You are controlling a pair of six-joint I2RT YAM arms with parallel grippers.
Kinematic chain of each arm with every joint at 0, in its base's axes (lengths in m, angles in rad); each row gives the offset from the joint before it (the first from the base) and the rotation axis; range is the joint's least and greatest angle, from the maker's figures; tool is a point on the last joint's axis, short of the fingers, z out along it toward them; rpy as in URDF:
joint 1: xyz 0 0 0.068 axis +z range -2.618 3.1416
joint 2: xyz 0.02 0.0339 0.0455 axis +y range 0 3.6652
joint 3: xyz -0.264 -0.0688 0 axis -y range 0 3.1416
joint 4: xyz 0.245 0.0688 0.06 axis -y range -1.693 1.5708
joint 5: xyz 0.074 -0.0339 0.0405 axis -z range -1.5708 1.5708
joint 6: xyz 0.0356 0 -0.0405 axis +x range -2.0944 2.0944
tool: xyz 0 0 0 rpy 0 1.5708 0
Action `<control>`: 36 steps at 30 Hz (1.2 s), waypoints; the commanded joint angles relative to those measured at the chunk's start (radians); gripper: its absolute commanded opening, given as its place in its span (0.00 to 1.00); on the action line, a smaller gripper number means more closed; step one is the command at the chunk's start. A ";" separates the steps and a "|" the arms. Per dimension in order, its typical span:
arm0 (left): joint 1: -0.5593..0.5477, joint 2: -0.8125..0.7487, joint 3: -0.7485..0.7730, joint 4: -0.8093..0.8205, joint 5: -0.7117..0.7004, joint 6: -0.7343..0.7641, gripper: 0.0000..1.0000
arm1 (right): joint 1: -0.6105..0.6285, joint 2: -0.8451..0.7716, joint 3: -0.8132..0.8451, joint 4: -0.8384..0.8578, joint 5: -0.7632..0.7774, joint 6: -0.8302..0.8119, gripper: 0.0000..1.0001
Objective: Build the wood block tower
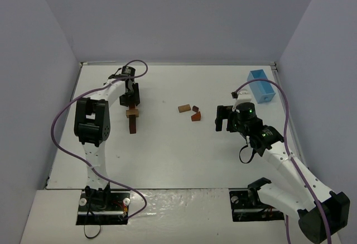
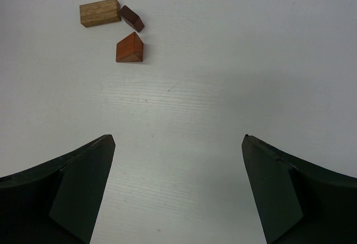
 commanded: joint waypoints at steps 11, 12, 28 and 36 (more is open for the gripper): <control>0.010 -0.021 0.152 -0.041 -0.047 0.008 0.43 | -0.002 -0.008 0.019 0.045 -0.001 0.003 0.95; 0.010 -0.019 0.153 -0.043 -0.051 0.006 0.43 | -0.002 -0.007 0.018 0.045 -0.001 0.003 0.95; 0.010 0.015 0.163 -0.050 -0.031 0.004 0.43 | -0.002 -0.006 0.015 0.045 0.001 0.005 0.95; 0.008 0.025 0.163 -0.063 -0.026 0.000 0.43 | -0.002 -0.010 0.015 0.045 0.001 0.004 0.95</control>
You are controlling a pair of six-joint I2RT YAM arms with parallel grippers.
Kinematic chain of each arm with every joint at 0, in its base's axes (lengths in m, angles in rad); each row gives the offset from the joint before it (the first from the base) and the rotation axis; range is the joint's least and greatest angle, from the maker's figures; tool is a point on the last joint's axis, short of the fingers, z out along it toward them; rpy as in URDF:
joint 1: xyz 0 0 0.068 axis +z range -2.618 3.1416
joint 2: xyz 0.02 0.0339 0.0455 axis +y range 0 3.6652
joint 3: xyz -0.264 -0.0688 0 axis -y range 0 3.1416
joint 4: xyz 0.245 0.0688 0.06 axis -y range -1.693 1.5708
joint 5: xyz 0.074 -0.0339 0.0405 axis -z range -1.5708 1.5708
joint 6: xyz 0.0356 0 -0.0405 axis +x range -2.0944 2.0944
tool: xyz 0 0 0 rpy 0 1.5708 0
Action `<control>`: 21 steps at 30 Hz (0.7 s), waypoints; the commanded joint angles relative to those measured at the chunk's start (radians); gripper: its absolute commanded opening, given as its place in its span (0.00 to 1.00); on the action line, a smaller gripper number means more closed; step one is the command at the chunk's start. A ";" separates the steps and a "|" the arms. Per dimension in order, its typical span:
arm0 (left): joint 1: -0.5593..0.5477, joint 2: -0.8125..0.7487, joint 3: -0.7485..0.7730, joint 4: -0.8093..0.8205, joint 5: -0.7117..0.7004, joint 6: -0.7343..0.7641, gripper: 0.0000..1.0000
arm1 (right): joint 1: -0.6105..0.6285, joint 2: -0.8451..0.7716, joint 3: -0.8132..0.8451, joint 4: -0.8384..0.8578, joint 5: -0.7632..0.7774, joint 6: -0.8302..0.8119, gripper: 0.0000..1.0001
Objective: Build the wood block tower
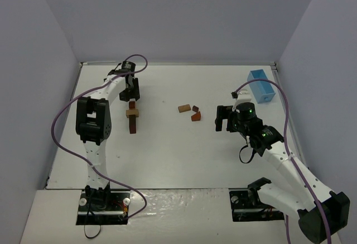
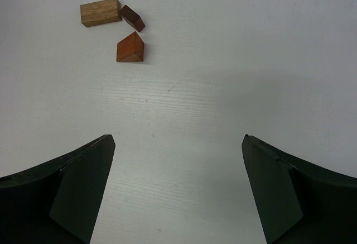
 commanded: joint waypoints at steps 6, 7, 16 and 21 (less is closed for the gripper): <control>0.010 -0.002 0.052 -0.017 0.000 -0.001 0.42 | -0.002 -0.015 0.010 0.045 0.000 0.009 0.95; 0.010 0.000 0.052 -0.020 0.000 -0.001 0.42 | -0.002 -0.015 0.010 0.045 0.000 0.009 0.95; 0.008 -0.006 0.049 -0.020 0.001 -0.007 0.28 | -0.003 -0.015 0.010 0.047 0.002 0.009 0.95; 0.009 -0.022 0.037 -0.020 -0.002 -0.007 0.26 | -0.002 -0.015 0.009 0.047 0.000 0.012 0.95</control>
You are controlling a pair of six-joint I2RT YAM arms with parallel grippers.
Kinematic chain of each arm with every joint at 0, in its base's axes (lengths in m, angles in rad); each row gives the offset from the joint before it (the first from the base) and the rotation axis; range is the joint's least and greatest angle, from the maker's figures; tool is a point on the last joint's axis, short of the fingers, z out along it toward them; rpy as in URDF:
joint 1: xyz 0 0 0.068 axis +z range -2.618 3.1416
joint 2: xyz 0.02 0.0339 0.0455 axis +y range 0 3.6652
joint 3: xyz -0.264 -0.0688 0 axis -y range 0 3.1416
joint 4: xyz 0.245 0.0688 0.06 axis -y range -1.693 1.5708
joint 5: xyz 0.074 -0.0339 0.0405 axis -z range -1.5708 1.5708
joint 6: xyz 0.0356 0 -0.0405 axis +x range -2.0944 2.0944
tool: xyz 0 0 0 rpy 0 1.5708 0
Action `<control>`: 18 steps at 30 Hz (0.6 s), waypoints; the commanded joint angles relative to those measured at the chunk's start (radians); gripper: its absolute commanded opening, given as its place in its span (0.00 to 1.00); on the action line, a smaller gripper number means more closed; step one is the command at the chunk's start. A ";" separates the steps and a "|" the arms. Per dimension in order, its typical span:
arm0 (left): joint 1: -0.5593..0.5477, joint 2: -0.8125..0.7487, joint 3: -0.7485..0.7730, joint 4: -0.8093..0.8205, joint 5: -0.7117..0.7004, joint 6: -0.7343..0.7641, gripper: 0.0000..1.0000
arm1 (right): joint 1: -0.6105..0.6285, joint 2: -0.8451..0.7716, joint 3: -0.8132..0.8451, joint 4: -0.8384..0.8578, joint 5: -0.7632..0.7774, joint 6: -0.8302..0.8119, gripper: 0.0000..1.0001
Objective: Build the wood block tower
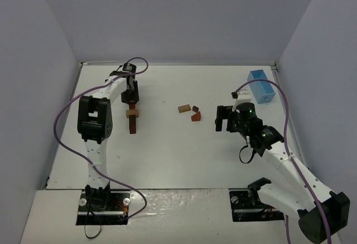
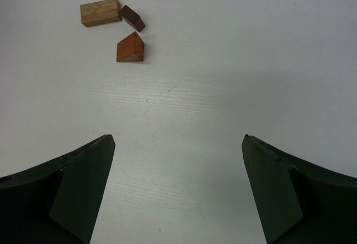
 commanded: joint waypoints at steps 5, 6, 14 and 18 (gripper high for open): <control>0.010 -0.067 0.008 -0.003 -0.007 0.001 0.24 | -0.002 -0.016 0.007 0.047 -0.001 0.010 0.95; 0.010 -0.070 0.003 -0.002 -0.009 0.003 0.24 | -0.002 -0.018 0.007 0.047 -0.001 0.011 0.95; 0.009 -0.082 -0.013 -0.002 -0.007 0.008 0.24 | -0.002 -0.017 0.010 0.047 -0.006 0.010 0.95; 0.009 -0.088 -0.018 -0.002 -0.007 0.011 0.24 | -0.002 -0.021 0.010 0.047 -0.006 0.009 0.95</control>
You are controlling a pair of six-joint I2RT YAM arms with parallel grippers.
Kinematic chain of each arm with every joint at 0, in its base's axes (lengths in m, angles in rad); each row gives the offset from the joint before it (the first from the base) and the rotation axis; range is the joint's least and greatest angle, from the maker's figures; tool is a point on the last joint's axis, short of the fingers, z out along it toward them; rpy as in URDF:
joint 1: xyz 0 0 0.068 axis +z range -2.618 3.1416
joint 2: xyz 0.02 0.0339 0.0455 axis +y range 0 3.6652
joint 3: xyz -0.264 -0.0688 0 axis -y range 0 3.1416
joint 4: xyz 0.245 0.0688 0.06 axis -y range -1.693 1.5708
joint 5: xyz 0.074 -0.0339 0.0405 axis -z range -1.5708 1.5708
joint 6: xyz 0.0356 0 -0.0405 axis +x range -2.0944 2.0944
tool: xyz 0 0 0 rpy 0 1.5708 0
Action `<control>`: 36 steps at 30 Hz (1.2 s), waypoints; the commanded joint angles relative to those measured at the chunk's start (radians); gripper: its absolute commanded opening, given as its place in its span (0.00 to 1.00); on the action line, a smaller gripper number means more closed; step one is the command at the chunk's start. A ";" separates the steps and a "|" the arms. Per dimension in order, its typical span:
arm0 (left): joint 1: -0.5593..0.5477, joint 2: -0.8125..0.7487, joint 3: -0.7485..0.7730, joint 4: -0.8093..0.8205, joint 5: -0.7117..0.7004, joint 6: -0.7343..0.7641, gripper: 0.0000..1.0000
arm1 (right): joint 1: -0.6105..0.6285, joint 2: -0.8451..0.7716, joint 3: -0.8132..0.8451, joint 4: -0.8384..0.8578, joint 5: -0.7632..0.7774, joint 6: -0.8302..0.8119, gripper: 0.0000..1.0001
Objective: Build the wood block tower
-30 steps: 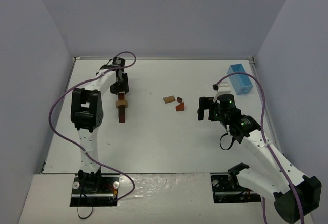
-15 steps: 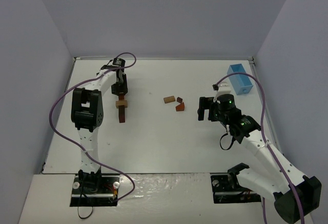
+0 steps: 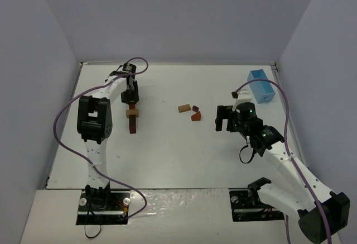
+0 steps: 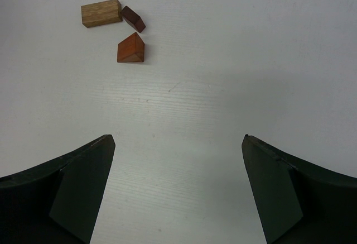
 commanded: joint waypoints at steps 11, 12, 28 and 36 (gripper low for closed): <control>0.008 -0.090 -0.012 -0.009 -0.011 0.018 0.23 | -0.002 -0.019 0.006 0.045 -0.007 0.011 0.95; 0.008 -0.090 -0.012 -0.009 -0.011 0.018 0.23 | -0.002 -0.019 0.006 0.046 -0.007 0.012 0.95; 0.009 -0.118 -0.007 -0.020 -0.017 0.018 0.24 | -0.002 -0.019 0.004 0.048 -0.009 0.012 0.95; 0.009 -0.120 -0.012 -0.019 -0.008 0.016 0.24 | -0.003 -0.021 0.004 0.048 -0.011 0.013 0.95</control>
